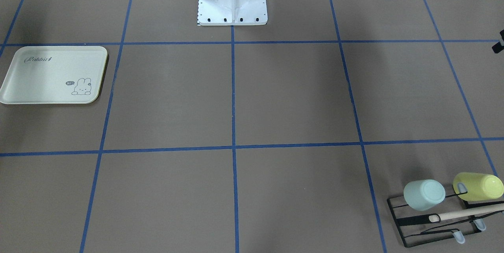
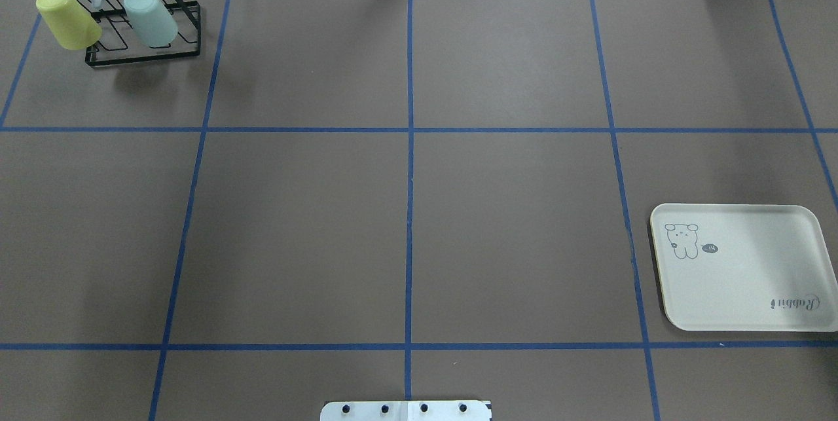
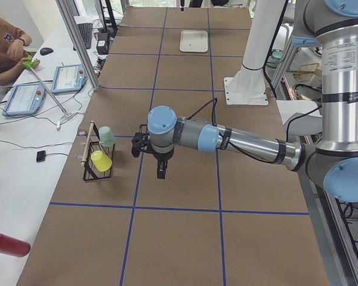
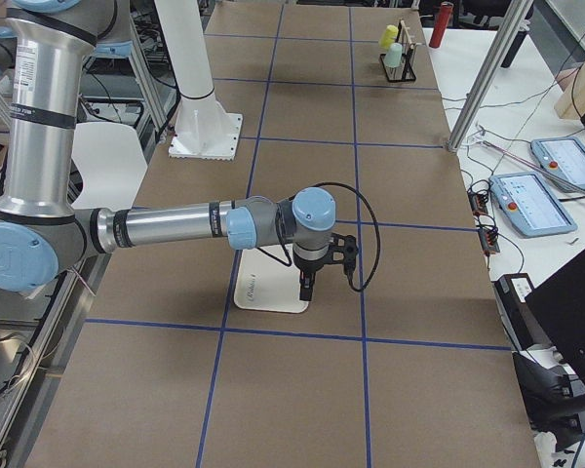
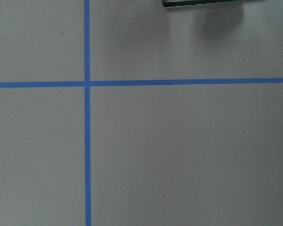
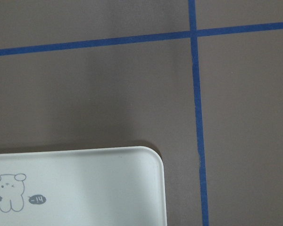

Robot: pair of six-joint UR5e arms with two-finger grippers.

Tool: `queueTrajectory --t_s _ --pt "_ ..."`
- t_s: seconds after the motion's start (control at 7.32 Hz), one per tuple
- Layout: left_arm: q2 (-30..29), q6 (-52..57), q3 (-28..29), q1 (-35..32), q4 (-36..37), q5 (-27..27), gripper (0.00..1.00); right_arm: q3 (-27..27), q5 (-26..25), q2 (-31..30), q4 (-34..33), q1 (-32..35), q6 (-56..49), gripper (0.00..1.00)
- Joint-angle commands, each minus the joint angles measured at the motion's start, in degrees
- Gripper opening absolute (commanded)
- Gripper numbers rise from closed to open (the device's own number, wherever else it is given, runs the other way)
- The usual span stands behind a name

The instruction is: Left arm grabs green cup and hands to right arm on tray

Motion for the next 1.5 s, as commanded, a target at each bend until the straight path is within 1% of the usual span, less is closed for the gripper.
queueTrajectory --t_s 0.0,0.14,0.27,0.41,0.68,0.96,1.09,1.37 --pt "-8.17 -8.13 0.18 8.07 0.29 5.6 1.0 -1.95 0.19 0.15 3.58 -1.81 0.37 1.0" --pt "-13.08 -12.69 1.49 11.84 0.73 10.17 1.0 -1.95 0.27 0.24 3.67 -2.52 0.37 1.0" --pt "-17.66 -13.96 4.89 14.32 0.91 12.91 1.0 -1.95 0.19 0.24 3.67 -2.7 0.2 1.0" --pt "-22.58 -15.89 8.84 14.69 0.82 13.11 1.0 -1.95 0.19 0.24 3.67 -2.87 0.29 1.0" --pt "-32.51 -15.73 19.29 16.27 0.38 14.69 1.0 -1.87 0.36 0.33 3.75 -4.1 -0.06 1.0" --pt "-39.81 -15.55 29.57 18.47 -0.23 16.09 1.0 -1.95 1.07 0.42 5.59 -6.03 0.37 1.0" --pt "-41.24 -15.73 33.8 18.47 -2.58 16.97 1.0 -1.95 0.63 0.42 6.3 -6.39 0.37 1.0" --pt "-42.57 -15.55 39.17 18.47 -6.89 18.2 1.0 -1.95 0.63 0.42 6.3 -6.39 0.29 1.0"
